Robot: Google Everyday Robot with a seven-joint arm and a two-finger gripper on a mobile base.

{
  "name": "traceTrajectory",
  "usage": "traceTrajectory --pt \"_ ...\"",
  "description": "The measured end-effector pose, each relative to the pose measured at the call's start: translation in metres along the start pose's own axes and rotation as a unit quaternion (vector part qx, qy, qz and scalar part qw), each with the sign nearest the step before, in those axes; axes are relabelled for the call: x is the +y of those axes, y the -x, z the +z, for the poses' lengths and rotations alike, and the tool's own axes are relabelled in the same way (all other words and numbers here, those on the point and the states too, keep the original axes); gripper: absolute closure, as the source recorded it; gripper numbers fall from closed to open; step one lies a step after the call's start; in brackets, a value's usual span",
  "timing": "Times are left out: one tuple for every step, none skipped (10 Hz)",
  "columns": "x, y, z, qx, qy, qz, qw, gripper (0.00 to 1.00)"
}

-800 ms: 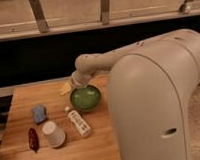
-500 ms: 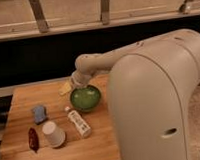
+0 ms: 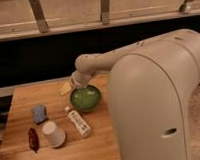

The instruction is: Wipe the white sponge on the table

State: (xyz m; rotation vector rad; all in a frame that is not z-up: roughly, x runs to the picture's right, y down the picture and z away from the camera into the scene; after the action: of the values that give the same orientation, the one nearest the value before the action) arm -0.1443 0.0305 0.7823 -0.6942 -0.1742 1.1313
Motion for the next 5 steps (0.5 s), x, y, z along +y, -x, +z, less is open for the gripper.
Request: traceTrajectory --pt "0.0000 0.0000 0.0000 0.000 0.000 0.000 1.0000 0.20" --pt "0.0000 0.0000 0.0000 0.000 0.000 0.000 1.0000 0.20" --pt "-0.0001 -0.0002 0.0003 0.000 0.000 0.000 1.0000 0.20" --pt "-0.0004 -0.0009 0.0013 0.001 0.000 0.000 1.0000 0.20" --pt "-0.0003 -0.0008 0.0011 0.001 0.000 0.000 1.0000 0.20"
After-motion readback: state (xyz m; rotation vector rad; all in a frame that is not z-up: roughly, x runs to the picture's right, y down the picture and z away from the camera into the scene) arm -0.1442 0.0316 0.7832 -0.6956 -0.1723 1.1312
